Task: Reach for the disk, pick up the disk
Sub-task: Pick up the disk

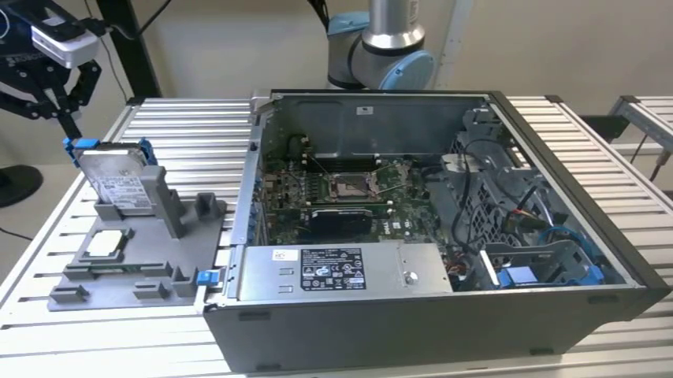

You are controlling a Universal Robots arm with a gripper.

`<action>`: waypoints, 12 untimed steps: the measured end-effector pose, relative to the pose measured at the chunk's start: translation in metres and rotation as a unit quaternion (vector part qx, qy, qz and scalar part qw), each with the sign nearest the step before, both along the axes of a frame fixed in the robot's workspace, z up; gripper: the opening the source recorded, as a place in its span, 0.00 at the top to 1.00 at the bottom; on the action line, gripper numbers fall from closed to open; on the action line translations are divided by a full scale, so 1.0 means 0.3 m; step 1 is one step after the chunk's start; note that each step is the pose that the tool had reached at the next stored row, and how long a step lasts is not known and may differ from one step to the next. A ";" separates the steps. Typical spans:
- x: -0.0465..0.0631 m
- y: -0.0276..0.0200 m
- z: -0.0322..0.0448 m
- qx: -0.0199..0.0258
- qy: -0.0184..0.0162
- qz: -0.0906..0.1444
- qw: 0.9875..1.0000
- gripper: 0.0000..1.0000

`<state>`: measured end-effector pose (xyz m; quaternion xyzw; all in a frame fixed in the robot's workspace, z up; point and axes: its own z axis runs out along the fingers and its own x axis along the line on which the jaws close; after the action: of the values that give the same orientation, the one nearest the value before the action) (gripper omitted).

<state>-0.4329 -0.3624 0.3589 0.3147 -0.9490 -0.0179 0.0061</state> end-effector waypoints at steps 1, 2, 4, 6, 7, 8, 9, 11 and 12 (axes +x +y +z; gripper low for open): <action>0.000 0.000 0.000 0.000 0.000 0.004 1.000 1.00; 0.000 0.000 0.000 0.000 0.000 0.008 1.000 1.00; 0.000 0.000 0.000 0.000 0.000 0.016 1.000 1.00; 0.000 0.000 0.000 0.000 0.000 0.023 1.000 1.00; 0.000 0.000 0.000 0.000 0.000 0.027 1.000 1.00; 0.000 0.000 0.000 0.000 0.000 0.031 1.000 1.00; 0.000 0.000 0.000 0.000 0.000 0.034 0.999 1.00; 0.000 0.000 0.000 0.000 0.000 0.041 0.999 1.00; 0.000 0.000 0.000 0.000 0.000 0.045 0.999 1.00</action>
<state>-0.4329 -0.3624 0.3589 0.3567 -0.9340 -0.0174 0.0069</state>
